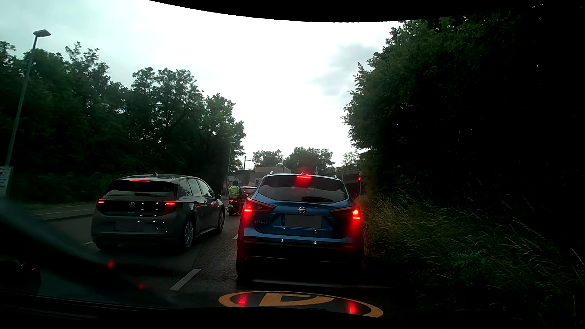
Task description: Follow the waypoints while adhering to traffic rules and regulations
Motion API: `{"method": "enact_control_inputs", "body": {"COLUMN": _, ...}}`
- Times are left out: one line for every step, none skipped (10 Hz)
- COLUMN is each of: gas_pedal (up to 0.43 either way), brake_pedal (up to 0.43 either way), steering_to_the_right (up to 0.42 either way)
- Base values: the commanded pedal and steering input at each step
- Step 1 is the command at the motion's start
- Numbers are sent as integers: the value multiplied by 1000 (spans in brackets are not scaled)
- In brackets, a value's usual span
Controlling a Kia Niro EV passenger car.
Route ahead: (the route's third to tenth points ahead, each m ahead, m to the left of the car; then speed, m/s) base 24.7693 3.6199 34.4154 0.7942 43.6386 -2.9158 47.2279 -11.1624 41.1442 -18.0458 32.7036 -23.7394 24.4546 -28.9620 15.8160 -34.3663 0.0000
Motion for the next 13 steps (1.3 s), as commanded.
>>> {"method": "enact_control_inputs", "body": {"gas_pedal": 0, "brake_pedal": 274, "steering_to_the_right": -11}}
{"method": "enact_control_inputs", "body": {"gas_pedal": 0, "brake_pedal": 274, "steering_to_the_right": -11}}
{"method": "enact_control_inputs", "body": {"gas_pedal": 0, "brake_pedal": 274, "steering_to_the_right": -11}}
{"method": "enact_control_inputs", "body": {"gas_pedal": 0, "brake_pedal": 274, "steering_to_the_right": -11}}
{"method": "enact_control_inputs", "body": {"gas_pedal": 0, "brake_pedal": 274, "steering_to_the_right": -11}}
{"method": "enact_control_inputs", "body": {"gas_pedal": 0, "brake_pedal": 274, "steering_to_the_right": -11}}
{"method": "enact_control_inputs", "body": {"gas_pedal": 0, "brake_pedal": 274, "steering_to_the_right": -11}}
{"method": "enact_control_inputs", "body": {"gas_pedal": 0, "brake_pedal": 274, "steering_to_the_right": -11}}
{"method": "enact_control_inputs", "body": {"gas_pedal": 0, "brake_pedal": 274, "steering_to_the_right": -11}}
{"method": "enact_control_inputs", "body": {"gas_pedal": 0, "brake_pedal": 274, "steering_to_the_right": -11}}
{"method": "enact_control_inputs", "body": {"gas_pedal": 0, "brake_pedal": 274, "steering_to_the_right": -11}}
{"method": "enact_control_inputs", "body": {"gas_pedal": 0, "brake_pedal": 274, "steering_to_the_right": -11}}
{"method": "enact_control_inputs", "body": {"gas_pedal": 0, "brake_pedal": 274, "steering_to_the_right": -11}}
